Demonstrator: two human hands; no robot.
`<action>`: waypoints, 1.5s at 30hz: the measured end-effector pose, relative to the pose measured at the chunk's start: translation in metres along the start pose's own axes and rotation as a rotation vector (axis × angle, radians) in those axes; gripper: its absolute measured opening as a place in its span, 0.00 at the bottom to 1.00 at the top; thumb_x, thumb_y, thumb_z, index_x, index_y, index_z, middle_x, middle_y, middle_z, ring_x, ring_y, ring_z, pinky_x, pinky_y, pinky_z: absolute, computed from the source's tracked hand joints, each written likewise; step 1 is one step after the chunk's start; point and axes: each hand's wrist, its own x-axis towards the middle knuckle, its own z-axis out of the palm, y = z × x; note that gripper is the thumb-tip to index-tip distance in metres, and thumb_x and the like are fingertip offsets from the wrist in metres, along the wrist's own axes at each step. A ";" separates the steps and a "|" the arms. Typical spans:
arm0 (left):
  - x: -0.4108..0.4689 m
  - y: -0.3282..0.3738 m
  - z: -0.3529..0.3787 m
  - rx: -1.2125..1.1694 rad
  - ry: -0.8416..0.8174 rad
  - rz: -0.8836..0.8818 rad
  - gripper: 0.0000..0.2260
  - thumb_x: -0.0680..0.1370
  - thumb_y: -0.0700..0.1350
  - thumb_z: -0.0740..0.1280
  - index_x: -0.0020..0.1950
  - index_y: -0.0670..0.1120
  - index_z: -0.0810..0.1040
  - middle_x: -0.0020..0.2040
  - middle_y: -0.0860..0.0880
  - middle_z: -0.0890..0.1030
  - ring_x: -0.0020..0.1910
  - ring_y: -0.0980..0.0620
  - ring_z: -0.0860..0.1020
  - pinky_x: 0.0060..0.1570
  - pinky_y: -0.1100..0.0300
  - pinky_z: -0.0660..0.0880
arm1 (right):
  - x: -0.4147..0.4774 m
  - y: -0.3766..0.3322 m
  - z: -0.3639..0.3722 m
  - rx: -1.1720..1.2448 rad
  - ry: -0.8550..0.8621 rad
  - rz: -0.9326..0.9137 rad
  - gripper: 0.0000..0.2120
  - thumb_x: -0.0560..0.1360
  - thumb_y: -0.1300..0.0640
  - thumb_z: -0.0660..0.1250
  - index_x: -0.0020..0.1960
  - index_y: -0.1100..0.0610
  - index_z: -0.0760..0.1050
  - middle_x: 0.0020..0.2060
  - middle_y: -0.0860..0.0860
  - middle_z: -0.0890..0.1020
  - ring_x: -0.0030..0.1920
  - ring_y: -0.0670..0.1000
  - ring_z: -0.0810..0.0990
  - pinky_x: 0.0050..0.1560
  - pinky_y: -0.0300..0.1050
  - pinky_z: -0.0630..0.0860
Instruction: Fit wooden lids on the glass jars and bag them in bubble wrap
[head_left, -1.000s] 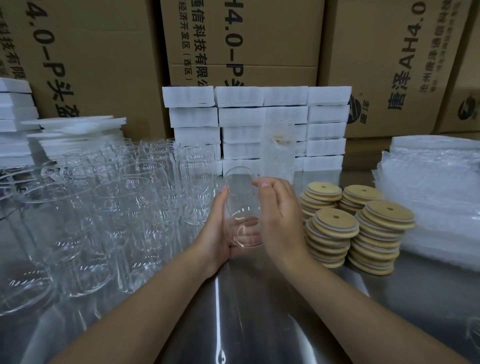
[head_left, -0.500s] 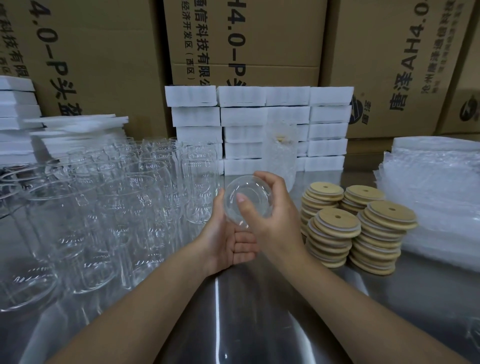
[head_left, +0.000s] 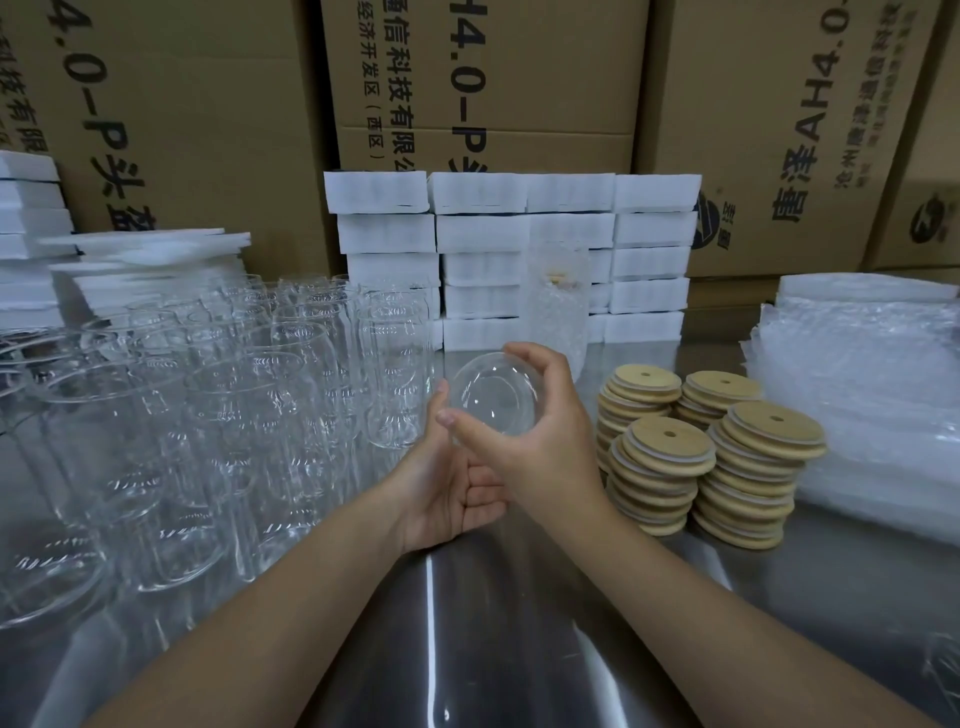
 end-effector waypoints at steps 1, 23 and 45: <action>0.000 0.000 0.000 0.000 -0.010 -0.008 0.45 0.69 0.77 0.43 0.37 0.43 0.85 0.30 0.46 0.81 0.26 0.53 0.80 0.27 0.67 0.76 | 0.000 0.000 0.000 0.013 0.016 0.004 0.31 0.57 0.43 0.80 0.53 0.37 0.67 0.55 0.34 0.75 0.59 0.32 0.71 0.56 0.24 0.65; 0.005 -0.003 0.002 0.074 0.017 -0.052 0.46 0.61 0.77 0.48 0.47 0.37 0.79 0.35 0.43 0.84 0.31 0.52 0.83 0.28 0.65 0.78 | 0.005 0.002 -0.001 0.139 0.126 0.002 0.17 0.67 0.46 0.76 0.50 0.44 0.72 0.49 0.43 0.80 0.55 0.42 0.78 0.59 0.44 0.74; 0.011 -0.006 -0.003 0.101 0.075 -0.048 0.43 0.70 0.75 0.44 0.45 0.38 0.78 0.32 0.44 0.83 0.29 0.53 0.82 0.26 0.65 0.76 | 0.006 0.006 0.000 0.179 0.113 -0.067 0.03 0.80 0.51 0.61 0.50 0.46 0.73 0.45 0.38 0.81 0.50 0.35 0.78 0.50 0.28 0.70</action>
